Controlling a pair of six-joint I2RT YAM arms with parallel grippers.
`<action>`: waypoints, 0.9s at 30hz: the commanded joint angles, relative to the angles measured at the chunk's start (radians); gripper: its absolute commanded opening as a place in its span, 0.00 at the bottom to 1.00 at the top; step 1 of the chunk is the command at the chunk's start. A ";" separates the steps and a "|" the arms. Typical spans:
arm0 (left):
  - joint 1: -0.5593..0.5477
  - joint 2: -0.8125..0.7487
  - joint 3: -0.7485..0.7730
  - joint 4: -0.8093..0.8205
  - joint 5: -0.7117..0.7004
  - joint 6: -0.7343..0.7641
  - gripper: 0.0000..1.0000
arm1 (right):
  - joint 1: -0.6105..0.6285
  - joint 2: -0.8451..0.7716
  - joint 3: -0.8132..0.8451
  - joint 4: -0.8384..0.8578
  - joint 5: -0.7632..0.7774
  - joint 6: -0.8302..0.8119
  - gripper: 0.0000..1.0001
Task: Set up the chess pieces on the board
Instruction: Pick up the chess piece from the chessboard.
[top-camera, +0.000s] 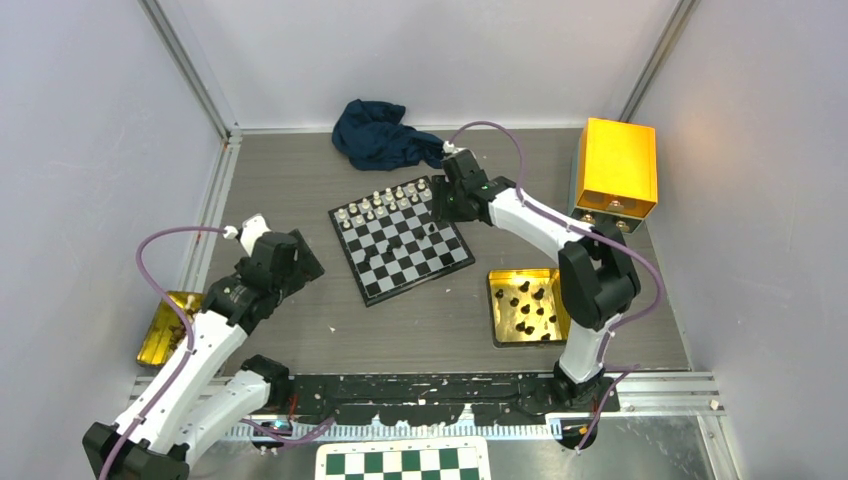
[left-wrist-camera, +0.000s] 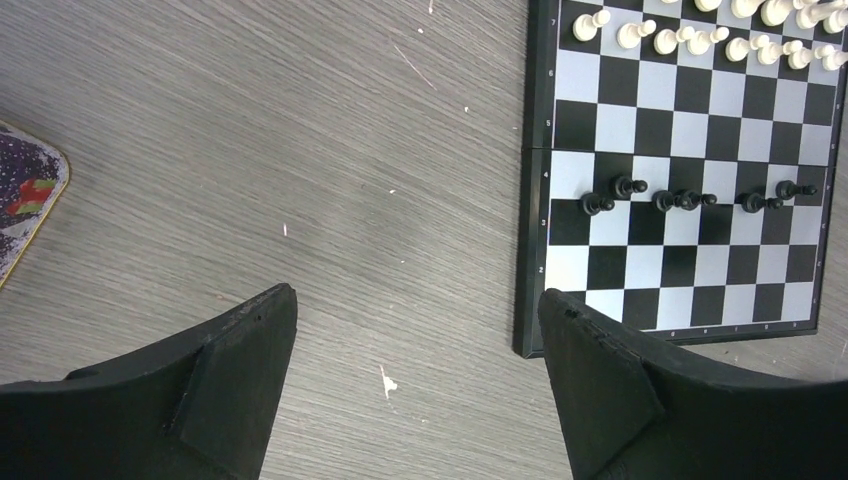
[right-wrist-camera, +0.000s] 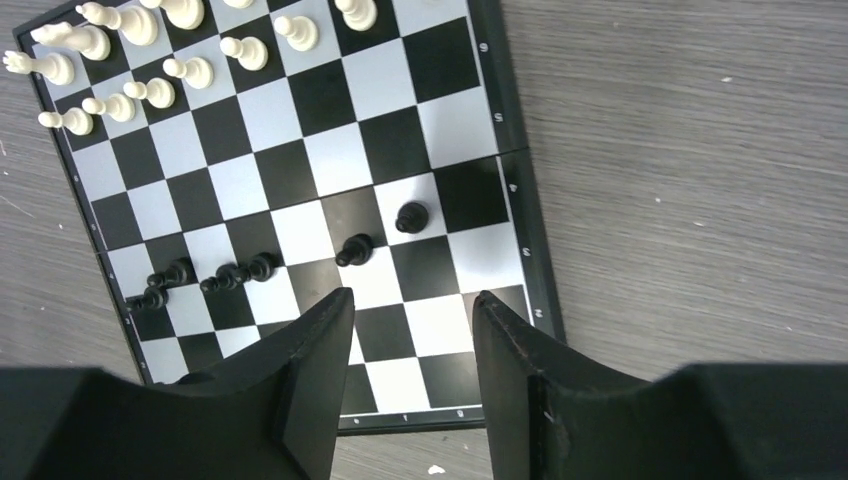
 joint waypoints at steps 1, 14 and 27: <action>-0.001 0.010 0.041 0.008 -0.012 0.020 0.91 | 0.023 0.061 0.109 -0.045 0.026 0.001 0.52; -0.001 0.044 0.055 0.040 -0.014 0.058 0.90 | 0.045 0.229 0.263 -0.120 0.074 -0.006 0.40; -0.001 0.045 0.062 0.038 -0.033 0.093 0.90 | 0.051 0.326 0.366 -0.157 0.065 0.000 0.37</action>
